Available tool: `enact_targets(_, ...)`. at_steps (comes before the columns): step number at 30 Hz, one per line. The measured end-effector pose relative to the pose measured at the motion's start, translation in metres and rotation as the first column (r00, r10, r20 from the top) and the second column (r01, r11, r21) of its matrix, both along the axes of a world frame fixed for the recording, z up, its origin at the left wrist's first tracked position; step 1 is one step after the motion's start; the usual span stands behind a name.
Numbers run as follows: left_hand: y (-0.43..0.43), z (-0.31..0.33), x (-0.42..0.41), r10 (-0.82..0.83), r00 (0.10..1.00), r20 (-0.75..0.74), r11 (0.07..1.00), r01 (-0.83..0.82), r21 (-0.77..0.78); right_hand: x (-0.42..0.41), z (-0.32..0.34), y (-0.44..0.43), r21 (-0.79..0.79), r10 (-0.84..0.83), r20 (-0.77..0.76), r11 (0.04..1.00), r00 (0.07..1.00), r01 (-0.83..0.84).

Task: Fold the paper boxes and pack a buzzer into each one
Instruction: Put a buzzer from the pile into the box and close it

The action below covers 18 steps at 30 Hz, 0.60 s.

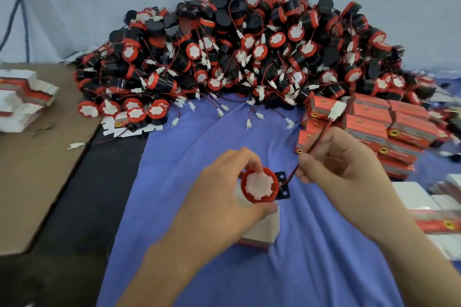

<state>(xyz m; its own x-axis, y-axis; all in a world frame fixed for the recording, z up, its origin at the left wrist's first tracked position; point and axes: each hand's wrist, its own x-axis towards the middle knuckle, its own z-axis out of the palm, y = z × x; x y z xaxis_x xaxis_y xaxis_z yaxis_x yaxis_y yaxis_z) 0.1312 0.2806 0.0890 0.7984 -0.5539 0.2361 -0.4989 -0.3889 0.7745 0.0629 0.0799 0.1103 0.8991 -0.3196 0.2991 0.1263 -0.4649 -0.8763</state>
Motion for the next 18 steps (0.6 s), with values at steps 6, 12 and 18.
enact_targets(6,0.013,-0.030,-0.018,0.027,0.976,0.217,0.981,-0.068,0.181,-0.007,-0.018,0.022,-0.248,0.009,-0.156,0.968,0.988,-0.048)
enact_targets(12,0.015,-0.066,-0.025,-0.139,0.925,0.355,0.926,-0.006,0.378,-0.012,-0.047,0.037,-0.348,-0.036,-0.261,0.935,0.965,-0.059)
enact_targets(18,0.008,-0.094,-0.042,-0.135,0.870,0.474,0.900,-0.092,0.426,-0.011,-0.073,0.029,-0.544,-0.087,-0.379,0.827,0.921,-0.145)
